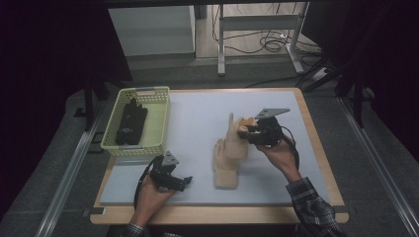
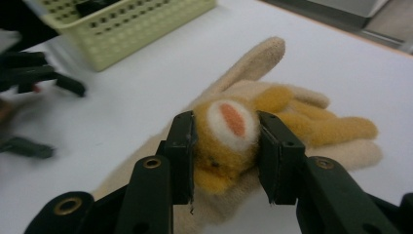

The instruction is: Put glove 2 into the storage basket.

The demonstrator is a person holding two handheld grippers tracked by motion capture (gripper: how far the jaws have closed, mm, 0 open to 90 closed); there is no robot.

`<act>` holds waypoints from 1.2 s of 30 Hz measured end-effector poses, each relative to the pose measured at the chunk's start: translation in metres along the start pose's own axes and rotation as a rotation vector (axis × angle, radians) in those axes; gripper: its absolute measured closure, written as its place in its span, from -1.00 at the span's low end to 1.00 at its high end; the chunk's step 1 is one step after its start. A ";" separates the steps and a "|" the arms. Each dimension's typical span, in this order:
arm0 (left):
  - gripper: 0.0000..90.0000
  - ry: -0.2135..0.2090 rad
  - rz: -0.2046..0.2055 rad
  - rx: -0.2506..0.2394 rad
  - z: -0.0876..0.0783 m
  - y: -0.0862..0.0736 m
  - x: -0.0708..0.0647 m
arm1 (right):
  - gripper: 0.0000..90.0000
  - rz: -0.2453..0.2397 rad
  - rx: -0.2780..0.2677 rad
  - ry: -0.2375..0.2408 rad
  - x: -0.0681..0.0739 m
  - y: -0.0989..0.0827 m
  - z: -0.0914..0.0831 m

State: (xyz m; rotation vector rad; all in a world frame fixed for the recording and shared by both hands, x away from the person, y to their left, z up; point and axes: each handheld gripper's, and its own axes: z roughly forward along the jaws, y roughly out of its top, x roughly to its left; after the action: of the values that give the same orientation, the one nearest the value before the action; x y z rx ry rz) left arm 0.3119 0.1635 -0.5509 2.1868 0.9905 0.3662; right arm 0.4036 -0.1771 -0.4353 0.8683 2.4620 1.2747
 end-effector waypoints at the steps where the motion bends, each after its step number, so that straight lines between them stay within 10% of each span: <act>1: -0.96 0.000 0.000 0.000 0.000 0.000 0.000 | 0.35 -0.008 -0.001 0.013 0.005 -0.001 0.000; 10: -0.96 0.001 -0.004 -0.004 0.000 0.000 0.000 | 0.34 -0.032 0.036 0.134 0.043 -0.018 0.015; 18: -0.95 0.001 -0.001 -0.002 0.000 0.000 0.000 | 0.16 -0.134 0.100 0.053 0.050 -0.046 0.041; 27: -0.95 0.000 -0.004 -0.001 0.000 0.000 0.000 | -0.23 -0.094 0.079 0.048 0.044 -0.049 0.033; 36: -0.96 0.000 -0.004 -0.002 0.000 0.000 0.000 | 0.09 -0.052 0.079 0.025 0.035 -0.066 0.011</act>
State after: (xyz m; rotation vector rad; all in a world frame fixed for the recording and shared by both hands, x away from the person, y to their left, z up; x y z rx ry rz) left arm 0.3118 0.1632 -0.5510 2.1828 0.9945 0.3644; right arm 0.3541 -0.1780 -0.4923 0.8060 2.5527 1.1852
